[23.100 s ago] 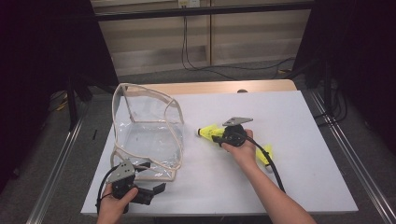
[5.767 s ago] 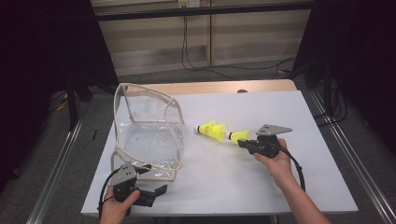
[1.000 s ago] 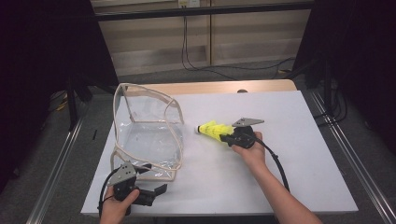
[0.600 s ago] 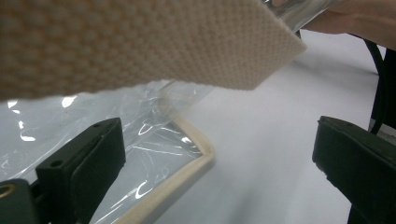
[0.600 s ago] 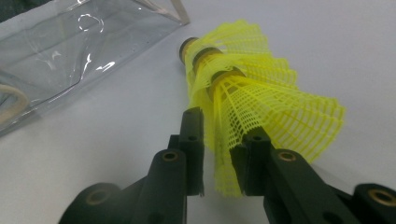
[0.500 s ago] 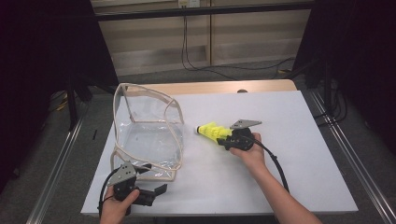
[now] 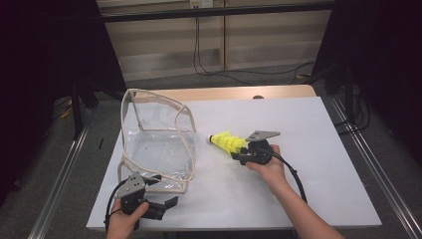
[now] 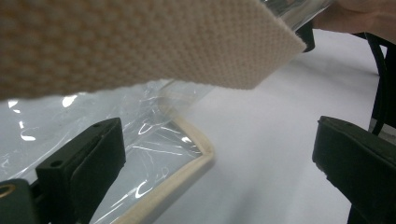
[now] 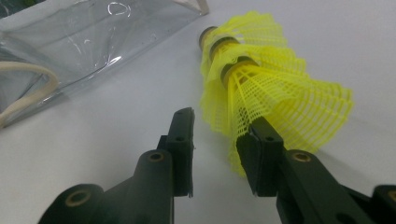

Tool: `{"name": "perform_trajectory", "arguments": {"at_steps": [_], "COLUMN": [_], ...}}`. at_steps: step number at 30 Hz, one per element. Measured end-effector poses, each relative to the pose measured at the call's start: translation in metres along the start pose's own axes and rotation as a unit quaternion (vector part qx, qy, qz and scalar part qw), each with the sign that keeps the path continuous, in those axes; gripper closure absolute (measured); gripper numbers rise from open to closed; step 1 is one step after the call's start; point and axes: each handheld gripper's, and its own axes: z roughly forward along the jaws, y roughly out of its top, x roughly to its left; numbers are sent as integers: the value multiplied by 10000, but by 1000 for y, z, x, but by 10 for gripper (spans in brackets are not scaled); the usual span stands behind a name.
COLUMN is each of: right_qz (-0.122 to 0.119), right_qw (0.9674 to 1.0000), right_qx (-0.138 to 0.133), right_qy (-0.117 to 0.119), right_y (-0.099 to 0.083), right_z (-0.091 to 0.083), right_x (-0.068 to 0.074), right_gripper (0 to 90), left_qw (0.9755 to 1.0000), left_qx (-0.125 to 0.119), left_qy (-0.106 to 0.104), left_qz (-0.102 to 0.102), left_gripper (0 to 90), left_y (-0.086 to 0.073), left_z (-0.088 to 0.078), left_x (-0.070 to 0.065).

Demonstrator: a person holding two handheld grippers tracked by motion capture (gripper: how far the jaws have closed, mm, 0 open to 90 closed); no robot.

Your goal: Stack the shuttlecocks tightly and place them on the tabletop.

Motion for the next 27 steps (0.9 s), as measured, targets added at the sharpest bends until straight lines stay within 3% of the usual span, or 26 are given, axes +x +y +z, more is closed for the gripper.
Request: {"name": "perform_trajectory", "arguments": {"at_steps": [5,8,11,27], "right_qz": [-37,-37,-20,52], "right_qw": [10000,10000,9999,9993], "right_qx": [32,12,-75,-339], "right_qy": [-7,79,115,133], "right_y": [-4,-5,-4,-1], "right_z": [-5,-5,-5,-1], "right_x": [0,-2,-3,3], "right_gripper": [720,862,892,782], "left_qw": [10000,10000,10000,10000], "left_qx": [-4,-5,-6,-3], "left_qy": [8,17,17,10], "left_qz": [-5,0,-8,3], "left_gripper": [25,24,23,23], "left_y": [0,0,0,0], "left_z": [0,1,0,1], "left_x": [0,0,0,0]}}
